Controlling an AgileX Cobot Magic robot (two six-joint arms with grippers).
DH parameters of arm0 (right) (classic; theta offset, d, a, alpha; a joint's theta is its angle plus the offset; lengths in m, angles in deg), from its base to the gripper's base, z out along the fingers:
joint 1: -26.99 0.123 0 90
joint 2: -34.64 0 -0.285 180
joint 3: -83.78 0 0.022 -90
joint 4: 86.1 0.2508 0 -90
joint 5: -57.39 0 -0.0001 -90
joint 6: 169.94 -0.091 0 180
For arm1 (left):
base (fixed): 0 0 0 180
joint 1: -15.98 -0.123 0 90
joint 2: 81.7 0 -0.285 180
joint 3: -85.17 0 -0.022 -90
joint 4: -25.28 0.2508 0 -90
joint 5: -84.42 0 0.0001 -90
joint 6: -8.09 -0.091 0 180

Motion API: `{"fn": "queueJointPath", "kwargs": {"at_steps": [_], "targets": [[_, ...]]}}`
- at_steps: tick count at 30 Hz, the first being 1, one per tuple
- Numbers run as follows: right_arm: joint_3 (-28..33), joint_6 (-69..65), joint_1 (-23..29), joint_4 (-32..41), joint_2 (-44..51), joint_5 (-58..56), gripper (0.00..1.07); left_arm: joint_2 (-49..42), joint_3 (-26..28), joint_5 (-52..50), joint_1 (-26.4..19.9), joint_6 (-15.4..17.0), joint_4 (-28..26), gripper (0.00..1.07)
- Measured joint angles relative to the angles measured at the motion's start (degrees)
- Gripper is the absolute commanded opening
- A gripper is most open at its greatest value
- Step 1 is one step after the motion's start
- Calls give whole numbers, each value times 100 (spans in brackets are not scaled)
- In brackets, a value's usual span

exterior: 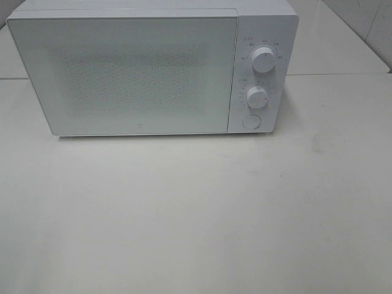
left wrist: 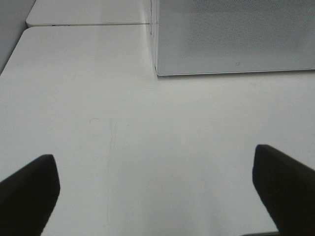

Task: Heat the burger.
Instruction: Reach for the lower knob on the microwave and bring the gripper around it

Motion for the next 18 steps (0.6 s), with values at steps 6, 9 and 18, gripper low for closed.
{"fn": "queueJointPath", "kwargs": {"at_steps": [6, 9, 18], "targets": [[0, 0, 0, 0, 0, 0, 75, 0, 0, 0, 0, 0, 0, 100], [-23, 0, 0, 52, 0, 23, 75, 0, 0, 0, 0, 0, 0, 100], [-212, 0, 0, 166, -321, 699, 75, 0, 0, 0, 0, 0, 0, 100]]}}
